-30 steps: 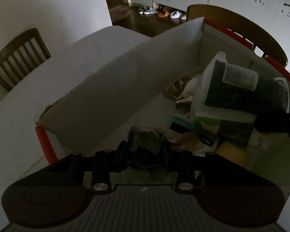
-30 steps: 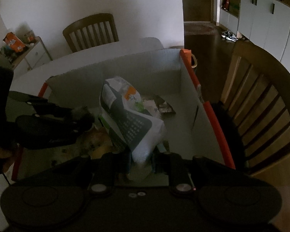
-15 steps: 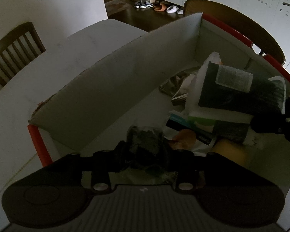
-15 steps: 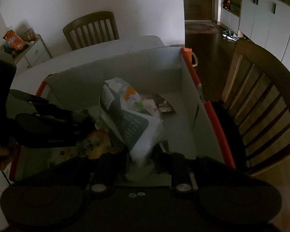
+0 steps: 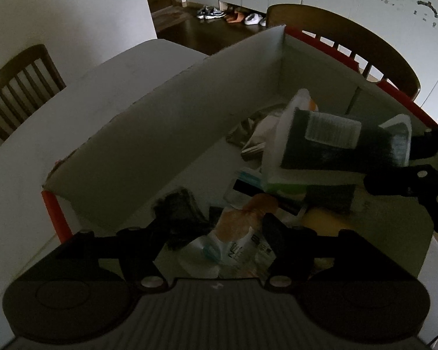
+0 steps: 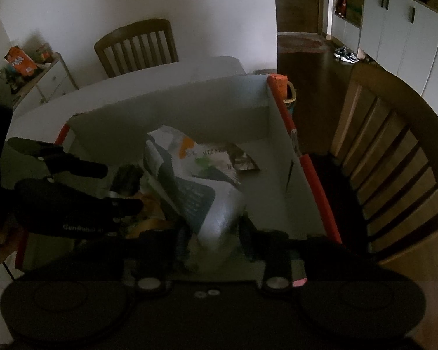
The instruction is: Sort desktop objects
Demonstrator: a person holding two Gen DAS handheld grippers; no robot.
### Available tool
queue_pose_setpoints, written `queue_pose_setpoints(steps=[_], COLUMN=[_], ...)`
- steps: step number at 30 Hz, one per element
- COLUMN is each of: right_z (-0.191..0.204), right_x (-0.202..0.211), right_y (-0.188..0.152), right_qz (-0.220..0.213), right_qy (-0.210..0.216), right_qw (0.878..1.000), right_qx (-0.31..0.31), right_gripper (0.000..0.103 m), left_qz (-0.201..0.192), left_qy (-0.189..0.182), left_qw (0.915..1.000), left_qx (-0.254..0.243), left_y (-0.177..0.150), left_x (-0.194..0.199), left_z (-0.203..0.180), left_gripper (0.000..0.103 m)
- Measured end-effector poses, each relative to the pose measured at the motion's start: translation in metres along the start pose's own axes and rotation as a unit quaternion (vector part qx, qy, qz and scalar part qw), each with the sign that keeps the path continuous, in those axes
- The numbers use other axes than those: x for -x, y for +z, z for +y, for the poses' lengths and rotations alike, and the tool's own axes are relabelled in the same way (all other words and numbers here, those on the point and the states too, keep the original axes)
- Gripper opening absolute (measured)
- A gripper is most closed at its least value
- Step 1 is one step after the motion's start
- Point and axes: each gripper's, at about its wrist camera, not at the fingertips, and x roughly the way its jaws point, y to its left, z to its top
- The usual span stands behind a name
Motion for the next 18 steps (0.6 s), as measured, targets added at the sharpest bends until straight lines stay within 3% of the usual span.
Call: queue_pose_setpoints(steps=[3,6,18], right_z=[-0.002,-0.002,0.007], right_x=[0.005,0.01,0.031], right_y=[0.001,0.001,0.0], right_qz=[-0.004,-0.011,-0.032], right_qy=[0.001,0.002,0.017], right_qw=[1.0,1.0,0.999], right_qx=[0.0,0.005,0.011], right_gripper=[0.043,0.05,0.057], left_qz=[-0.004,-0.011,-0.048], left_qy=[0.001,0.006,0.005], left_qw=[1.0,0.9999,0.9984], left_qx=[0.003,0.01,0.031], left_y=[0.0,-0.002,-0.013], left_x=[0.006,0.014,0.048], left_z=[-0.003,-0.003,0.001], left_gripper=[0.069,0.077,0.077])
